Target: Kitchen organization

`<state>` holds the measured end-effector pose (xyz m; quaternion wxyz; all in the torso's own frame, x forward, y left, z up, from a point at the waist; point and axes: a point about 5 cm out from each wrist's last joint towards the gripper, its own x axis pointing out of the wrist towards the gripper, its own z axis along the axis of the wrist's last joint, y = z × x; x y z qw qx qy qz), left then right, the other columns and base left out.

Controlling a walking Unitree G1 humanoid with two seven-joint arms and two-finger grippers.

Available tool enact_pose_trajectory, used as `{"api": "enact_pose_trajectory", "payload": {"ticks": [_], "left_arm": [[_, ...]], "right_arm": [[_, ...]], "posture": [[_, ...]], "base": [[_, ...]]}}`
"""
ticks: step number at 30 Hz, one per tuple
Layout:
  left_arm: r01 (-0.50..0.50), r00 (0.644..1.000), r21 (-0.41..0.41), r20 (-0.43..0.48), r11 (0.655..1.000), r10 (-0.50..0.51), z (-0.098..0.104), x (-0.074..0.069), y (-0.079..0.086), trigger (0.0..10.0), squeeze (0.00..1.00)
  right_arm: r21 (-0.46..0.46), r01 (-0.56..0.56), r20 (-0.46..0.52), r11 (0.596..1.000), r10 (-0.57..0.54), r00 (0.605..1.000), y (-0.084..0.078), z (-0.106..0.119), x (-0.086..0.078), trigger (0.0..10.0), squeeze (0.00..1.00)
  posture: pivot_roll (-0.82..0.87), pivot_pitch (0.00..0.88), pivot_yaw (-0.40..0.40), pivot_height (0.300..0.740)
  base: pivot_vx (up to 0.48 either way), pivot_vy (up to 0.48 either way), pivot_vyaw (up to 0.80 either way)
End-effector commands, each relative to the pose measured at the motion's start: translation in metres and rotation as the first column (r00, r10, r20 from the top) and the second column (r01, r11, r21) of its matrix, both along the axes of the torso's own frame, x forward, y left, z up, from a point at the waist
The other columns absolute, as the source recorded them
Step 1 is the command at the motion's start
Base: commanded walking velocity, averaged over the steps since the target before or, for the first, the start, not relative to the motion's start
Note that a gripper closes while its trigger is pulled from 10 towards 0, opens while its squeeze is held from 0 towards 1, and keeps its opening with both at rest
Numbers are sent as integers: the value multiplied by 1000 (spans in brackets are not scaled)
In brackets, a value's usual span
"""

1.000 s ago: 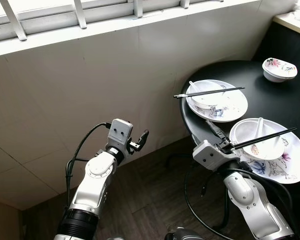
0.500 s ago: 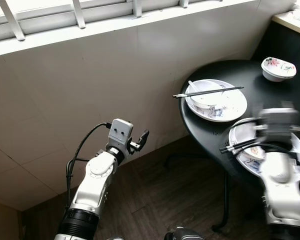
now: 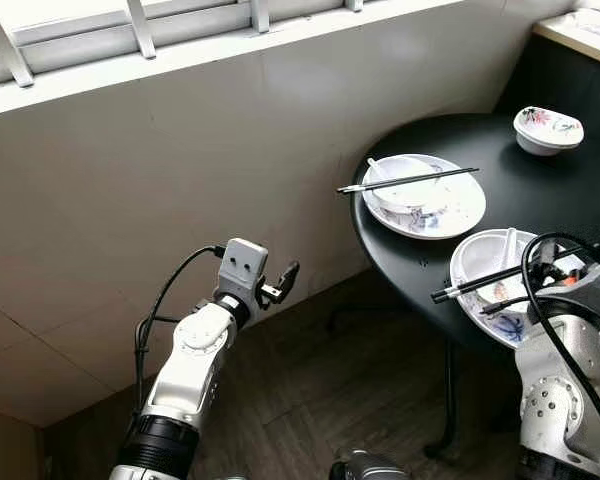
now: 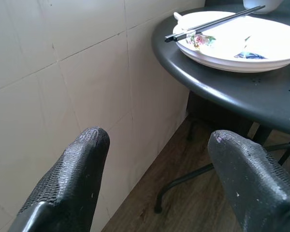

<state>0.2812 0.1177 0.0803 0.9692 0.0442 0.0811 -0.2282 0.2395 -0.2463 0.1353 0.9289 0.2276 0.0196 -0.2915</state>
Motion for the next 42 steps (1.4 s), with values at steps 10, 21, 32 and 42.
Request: {"api": "enact_pose_trajectory", "payload": {"ticks": [10, 21, 32, 42], "left_arm": [[7, 1000, 7, 5, 1000, -7, 0, 1, -2, 10000, 0], [6, 1000, 7, 5, 1000, -6, 0, 2, -2, 10000, 0], [5, 1000, 5, 4, 1000, -5, 0, 3, -2, 10000, 0], [9, 1000, 3, 2, 1000, -9, -1, 3, -4, 10000, 0]], "right_arm": [[159, -15, -11, 987, 17, 1000, -11, -1, 5, 10000, 0], [284, -45, -11, 958, 50, 999, -7, -3, 14, 10000, 0], [317, -32, -45, 948, 48, 998, -13, -5, 18, 10000, 0], [275, -75, -140, 959, 117, 983, -13, -13, 25, 10000, 0]], "posture": [[-10, 0, -9, 740], [-5, 0, -12, 740], [-5, 0, -16, 740], [-3, 0, -21, 740]], "base": [[0, 0, 0], [0, 0, 0], [0, 0, 0], [0, 0, 0]]}}
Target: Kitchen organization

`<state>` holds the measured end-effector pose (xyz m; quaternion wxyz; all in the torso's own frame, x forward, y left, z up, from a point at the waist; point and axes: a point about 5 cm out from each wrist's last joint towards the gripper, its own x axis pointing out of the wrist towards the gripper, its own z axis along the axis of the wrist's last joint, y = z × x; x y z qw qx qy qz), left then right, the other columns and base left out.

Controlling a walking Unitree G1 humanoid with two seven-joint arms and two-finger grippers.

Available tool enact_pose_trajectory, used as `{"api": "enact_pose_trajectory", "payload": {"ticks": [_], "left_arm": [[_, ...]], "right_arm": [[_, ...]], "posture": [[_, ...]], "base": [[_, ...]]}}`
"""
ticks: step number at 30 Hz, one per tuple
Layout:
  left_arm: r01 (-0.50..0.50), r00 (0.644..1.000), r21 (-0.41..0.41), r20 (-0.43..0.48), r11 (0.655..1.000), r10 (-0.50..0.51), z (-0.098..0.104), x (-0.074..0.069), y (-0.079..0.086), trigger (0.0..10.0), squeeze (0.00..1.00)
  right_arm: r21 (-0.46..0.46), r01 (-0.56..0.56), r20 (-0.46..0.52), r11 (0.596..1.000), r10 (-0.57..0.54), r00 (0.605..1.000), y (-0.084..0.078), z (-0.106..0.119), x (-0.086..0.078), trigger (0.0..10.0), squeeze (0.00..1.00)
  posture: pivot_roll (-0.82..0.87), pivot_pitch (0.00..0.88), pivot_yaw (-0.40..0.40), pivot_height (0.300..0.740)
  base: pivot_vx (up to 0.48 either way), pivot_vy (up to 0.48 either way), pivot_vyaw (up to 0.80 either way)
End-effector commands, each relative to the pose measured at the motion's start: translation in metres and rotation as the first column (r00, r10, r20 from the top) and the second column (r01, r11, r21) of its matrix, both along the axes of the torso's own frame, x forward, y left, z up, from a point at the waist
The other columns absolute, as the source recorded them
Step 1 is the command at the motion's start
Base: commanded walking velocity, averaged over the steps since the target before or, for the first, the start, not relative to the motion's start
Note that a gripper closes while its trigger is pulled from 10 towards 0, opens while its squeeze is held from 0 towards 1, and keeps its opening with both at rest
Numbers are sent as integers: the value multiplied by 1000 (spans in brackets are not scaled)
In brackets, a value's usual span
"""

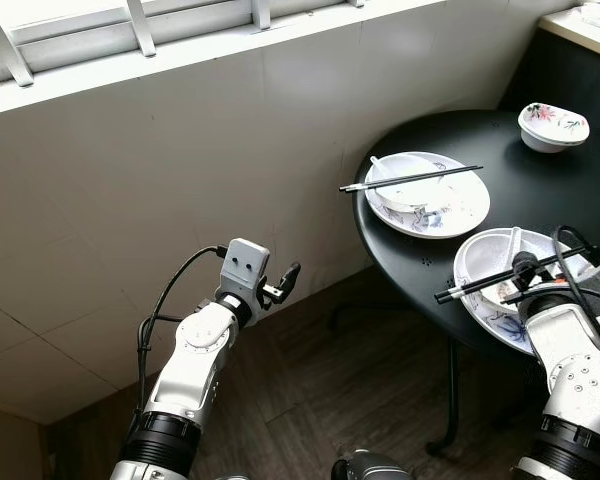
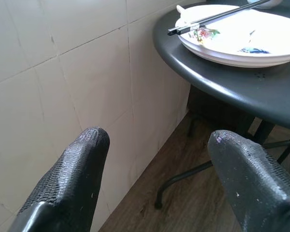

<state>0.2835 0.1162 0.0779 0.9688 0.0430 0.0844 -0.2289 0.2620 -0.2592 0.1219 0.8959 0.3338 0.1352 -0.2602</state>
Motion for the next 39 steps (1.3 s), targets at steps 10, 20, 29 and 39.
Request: {"api": "enact_pose_trajectory", "payload": {"ticks": [10, 20, 29, 39], "left_arm": [[7, 1000, 1, 7, 1000, -7, 0, 0, -3, 10000, 0], [13, 1000, 3, 4, 1000, -13, 0, 0, -4, 10000, 0], [15, 1000, 2, -3, 1000, -15, -2, 0, -5, 10000, 0], [14, 1000, 2, -7, 1000, -14, -2, 0, -5, 10000, 0]], "right_arm": [[-20, -23, -17, 1000, 23, 1000, -9, 1, 12, 10000, 0], [31, -44, -24, 999, 44, 999, -9, -4, 20, 10000, 0], [54, -60, -70, 997, 63, 996, -10, -12, 24, 10000, 0], [62, -48, -77, 997, 53, 996, -14, -14, 25, 0, 0]], "posture": [[1, 0, -24, 740], [4, 0, -24, 740], [7, 0, -25, 740], [6, 0, -26, 740]], "base": [[0, 0, 0], [0, 0, 0], [0, 0, 0], [0, 0, 0]]}}
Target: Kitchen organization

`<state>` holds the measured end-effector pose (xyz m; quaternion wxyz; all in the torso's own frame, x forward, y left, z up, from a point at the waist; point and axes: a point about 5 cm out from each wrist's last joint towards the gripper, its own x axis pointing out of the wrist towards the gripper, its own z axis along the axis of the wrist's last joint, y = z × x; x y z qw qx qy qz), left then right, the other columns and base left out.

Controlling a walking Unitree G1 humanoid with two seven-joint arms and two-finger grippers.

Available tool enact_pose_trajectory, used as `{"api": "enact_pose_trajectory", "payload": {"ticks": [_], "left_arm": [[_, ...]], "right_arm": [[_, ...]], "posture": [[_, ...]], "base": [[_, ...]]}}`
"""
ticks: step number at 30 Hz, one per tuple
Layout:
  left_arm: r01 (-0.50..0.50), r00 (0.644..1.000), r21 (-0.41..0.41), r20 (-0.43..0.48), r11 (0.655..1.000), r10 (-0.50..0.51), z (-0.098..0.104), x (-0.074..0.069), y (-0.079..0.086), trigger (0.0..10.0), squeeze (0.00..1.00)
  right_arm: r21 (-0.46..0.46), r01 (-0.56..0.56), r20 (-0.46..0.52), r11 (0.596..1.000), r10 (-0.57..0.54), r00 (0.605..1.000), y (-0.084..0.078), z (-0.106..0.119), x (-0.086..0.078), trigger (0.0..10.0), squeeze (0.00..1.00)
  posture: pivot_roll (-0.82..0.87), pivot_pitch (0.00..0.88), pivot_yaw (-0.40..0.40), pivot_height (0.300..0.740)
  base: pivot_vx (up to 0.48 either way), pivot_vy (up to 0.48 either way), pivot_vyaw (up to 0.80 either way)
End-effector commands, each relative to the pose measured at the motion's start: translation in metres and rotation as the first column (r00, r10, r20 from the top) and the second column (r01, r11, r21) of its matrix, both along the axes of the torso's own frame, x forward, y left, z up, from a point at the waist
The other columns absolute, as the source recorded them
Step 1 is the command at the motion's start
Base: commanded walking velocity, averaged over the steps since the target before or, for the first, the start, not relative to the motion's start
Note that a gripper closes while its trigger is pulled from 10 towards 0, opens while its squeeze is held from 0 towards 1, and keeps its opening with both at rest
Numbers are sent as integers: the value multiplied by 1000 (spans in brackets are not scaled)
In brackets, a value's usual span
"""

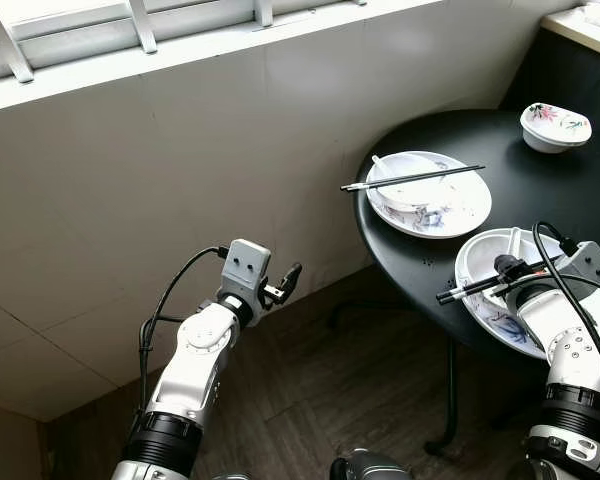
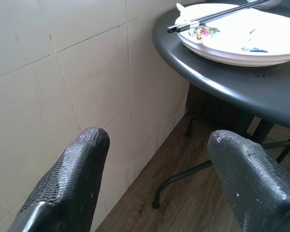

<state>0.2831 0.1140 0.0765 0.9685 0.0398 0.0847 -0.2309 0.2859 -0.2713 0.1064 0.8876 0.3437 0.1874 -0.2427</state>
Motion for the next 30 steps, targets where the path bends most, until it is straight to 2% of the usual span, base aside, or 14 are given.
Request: {"api": "enact_pose_trajectory", "payload": {"ticks": [1, 16, 22, 30], "left_arm": [[10, 1000, 8, -4, 1000, -10, -1, 0, -3, 10000, 0], [10, 1000, 12, -6, 1000, -10, -2, 1, -2, 10000, 0], [9, 1000, 13, -6, 1000, -9, -3, 0, -2, 10000, 0], [9, 1000, 14, -5, 1000, -9, -3, 0, -2, 10000, 0]], "right_arm": [[5, 9, 0, 1000, -9, 1000, -2, 2, 1, 0, 0], [19, 21, 13, 1000, -21, 1000, 1, 1, 0, 0, 0], [-3, 6, 64, 1000, -6, 998, 15, 15, -1, 0, 0], [25, 47, 127, 999, -50, 991, 15, 25, 0, 0, 0]], "posture": [[6, 0, -26, 740], [8, 0, -23, 740], [10, 0, -21, 740], [12, 0, -21, 740]], "base": [[0, 0, 0], [0, 0, 0], [0, 0, 0], [0, 0, 0]]}}
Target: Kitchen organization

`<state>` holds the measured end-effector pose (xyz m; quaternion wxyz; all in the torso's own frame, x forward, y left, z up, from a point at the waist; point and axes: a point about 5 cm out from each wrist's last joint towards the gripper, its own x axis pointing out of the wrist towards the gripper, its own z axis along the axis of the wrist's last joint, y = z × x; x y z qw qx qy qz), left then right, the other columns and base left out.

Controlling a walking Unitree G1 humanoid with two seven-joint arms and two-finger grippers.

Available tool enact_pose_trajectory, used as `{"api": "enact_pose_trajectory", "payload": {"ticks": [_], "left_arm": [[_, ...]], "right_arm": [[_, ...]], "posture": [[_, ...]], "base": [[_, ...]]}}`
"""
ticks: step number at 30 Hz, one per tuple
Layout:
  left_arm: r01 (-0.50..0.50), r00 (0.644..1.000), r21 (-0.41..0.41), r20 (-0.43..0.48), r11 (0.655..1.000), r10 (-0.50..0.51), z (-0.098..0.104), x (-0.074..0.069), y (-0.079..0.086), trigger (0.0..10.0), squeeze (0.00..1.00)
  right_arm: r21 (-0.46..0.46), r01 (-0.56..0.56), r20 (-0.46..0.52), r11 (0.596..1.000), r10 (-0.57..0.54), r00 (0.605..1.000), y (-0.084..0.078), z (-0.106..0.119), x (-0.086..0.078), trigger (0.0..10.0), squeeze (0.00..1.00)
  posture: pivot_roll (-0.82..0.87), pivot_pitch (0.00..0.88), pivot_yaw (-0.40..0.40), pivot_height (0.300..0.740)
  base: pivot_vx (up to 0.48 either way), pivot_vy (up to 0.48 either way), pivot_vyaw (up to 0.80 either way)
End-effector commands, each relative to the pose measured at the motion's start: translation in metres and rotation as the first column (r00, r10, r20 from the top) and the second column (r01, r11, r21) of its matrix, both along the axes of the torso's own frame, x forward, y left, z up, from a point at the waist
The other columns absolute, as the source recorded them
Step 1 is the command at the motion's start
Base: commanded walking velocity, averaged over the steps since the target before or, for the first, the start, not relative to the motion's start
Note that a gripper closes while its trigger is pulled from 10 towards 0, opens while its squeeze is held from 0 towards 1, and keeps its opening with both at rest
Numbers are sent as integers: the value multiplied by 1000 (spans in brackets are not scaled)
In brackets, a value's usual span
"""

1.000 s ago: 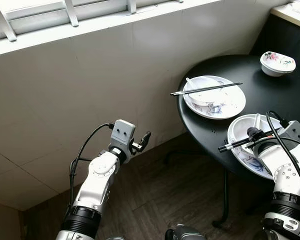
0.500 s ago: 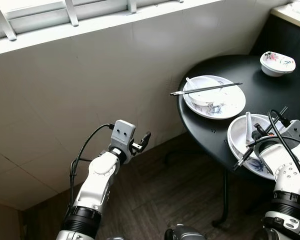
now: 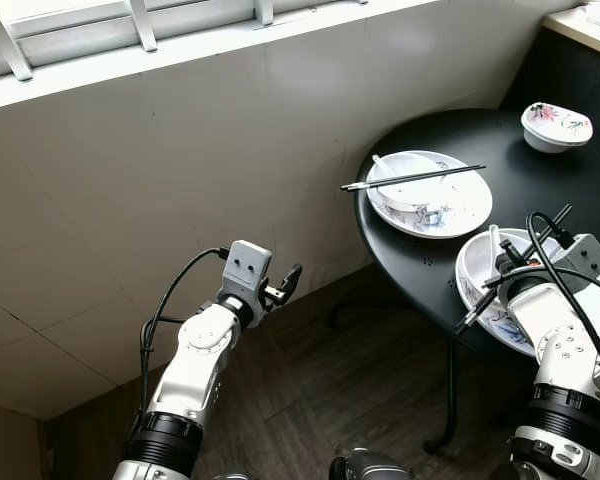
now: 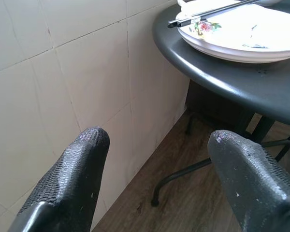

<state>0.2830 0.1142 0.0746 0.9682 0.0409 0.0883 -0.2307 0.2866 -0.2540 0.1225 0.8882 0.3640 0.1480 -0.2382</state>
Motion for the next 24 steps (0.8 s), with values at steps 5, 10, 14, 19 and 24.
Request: {"api": "enact_pose_trajectory", "payload": {"ticks": [5, 10, 14, 19, 24], "left_arm": [[9, 1000, 10, 2, 1000, -9, -1, 0, -2, 10000, 0], [6, 1000, 9, 3, 1000, -6, -1, 0, -2, 10000, 0], [0, 1000, 7, 4, 1000, 0, 0, 1, 0, 10000, 0], [-8, 1000, 1, 4, 1000, 8, 1, 2, 1, 10000, 0], [-13, 1000, -2, 6, 1000, 13, 1, 3, 2, 10000, 0]], "right_arm": [[-78, -12, 197, 997, 28, 980, 4, 38, 6, 0, 0], [-179, -72, 344, 981, 131, 930, 19, 66, 9, 0, 0], [-261, -143, 465, 955, 254, 848, 39, 88, 7, 0, 0], [-468, -177, 468, 866, 413, 781, 55, 100, 2, 0, 0], [-640, -184, 396, 746, 525, 753, 66, 100, -1, 0, 0]], "posture": [[11, 0, -20, 740], [18, 0, -20, 740], [20, 0, -17, 740], [17, 0, -16, 740], [17, 0, -15, 740]], "base": [[0, 0, 0], [0, 0, 0], [0, 0, 0], [0, 0, 480], [0, 0, 800]]}}
